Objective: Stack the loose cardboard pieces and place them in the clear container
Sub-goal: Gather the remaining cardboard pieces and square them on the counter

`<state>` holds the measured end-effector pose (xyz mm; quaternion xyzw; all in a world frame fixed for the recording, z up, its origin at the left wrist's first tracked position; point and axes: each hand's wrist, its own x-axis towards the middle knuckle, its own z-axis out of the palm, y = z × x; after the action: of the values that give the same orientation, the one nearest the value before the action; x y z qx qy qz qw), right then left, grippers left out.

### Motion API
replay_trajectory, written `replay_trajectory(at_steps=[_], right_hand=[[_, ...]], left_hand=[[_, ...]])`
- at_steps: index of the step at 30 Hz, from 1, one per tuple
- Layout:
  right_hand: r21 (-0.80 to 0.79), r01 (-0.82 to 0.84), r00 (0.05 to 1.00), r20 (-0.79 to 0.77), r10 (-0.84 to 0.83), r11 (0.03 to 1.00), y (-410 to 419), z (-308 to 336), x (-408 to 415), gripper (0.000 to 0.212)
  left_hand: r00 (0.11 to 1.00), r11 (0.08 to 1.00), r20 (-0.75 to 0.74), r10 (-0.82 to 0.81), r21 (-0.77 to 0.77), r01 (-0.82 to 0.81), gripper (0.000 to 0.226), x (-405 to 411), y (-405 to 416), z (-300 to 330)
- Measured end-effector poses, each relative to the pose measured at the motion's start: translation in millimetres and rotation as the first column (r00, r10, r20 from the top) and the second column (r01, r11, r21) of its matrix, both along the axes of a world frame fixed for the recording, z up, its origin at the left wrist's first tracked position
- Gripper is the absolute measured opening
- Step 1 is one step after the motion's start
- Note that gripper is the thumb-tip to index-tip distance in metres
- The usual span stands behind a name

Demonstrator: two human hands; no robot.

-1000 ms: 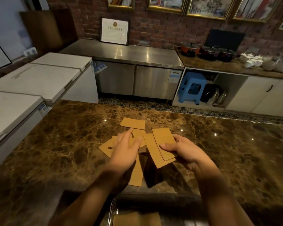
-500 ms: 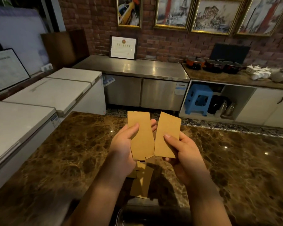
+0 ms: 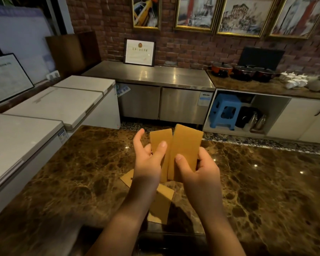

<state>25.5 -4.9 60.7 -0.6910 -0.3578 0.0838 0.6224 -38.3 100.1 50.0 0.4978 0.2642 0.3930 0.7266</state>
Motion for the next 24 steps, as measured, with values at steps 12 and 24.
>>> replay_trajectory(at_steps=[12,24], right_hand=[[0.137,-0.213,0.879,-0.406,0.251,0.967,0,11,0,0.032],[-0.439,-0.537,0.843,-0.267,0.466,0.720,39,-36,13,0.044]], left_hand=[[0.950,0.910,0.282,-0.135,-0.344,0.231,0.034,-6,14,-11],[0.978,0.827,0.195,-0.074,-0.536,0.169,0.048,-12,39,-58]])
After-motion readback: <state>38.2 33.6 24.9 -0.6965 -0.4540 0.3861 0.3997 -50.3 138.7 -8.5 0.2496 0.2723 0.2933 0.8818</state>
